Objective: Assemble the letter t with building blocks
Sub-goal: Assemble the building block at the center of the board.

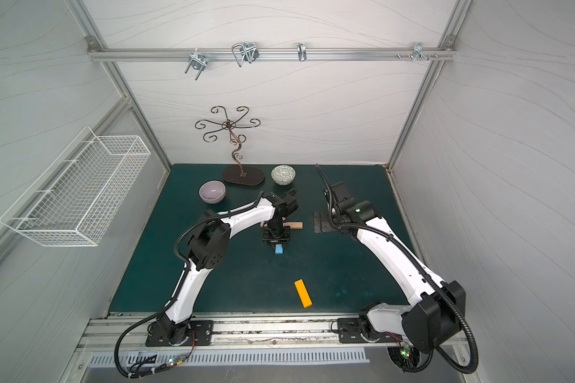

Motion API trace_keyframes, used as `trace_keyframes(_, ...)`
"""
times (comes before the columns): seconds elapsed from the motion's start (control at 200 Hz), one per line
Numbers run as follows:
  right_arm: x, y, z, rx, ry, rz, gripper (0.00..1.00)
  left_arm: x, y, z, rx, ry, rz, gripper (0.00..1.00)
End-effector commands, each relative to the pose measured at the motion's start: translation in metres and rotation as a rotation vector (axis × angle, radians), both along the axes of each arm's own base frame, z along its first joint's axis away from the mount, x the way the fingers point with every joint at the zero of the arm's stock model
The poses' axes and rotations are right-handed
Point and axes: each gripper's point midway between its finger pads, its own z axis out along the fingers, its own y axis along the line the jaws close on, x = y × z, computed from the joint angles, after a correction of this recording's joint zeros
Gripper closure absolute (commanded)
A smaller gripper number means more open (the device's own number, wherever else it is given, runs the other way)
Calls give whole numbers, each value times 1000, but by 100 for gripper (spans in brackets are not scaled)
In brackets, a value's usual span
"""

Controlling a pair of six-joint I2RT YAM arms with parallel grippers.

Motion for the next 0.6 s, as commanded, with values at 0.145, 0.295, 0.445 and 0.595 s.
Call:
trace_keyframes(0.145, -2, -2, -1, 8, 3, -2, 3, 2, -3, -9, 12, 11, 11, 56)
trace_keyframes(0.295, -2, -2, -1, 6, 3, -2, 3, 4, -3, -7, 11, 5, 10, 53)
trace_keyframes(0.445, 0, -1, -1, 6, 2, -1, 3, 4, -3, -7, 10, 8, 8, 55)
trace_keyframes(0.595, 0, -1, 0, 7, 2, -1, 3, 3, -5, -8, 5, 9, 5, 60)
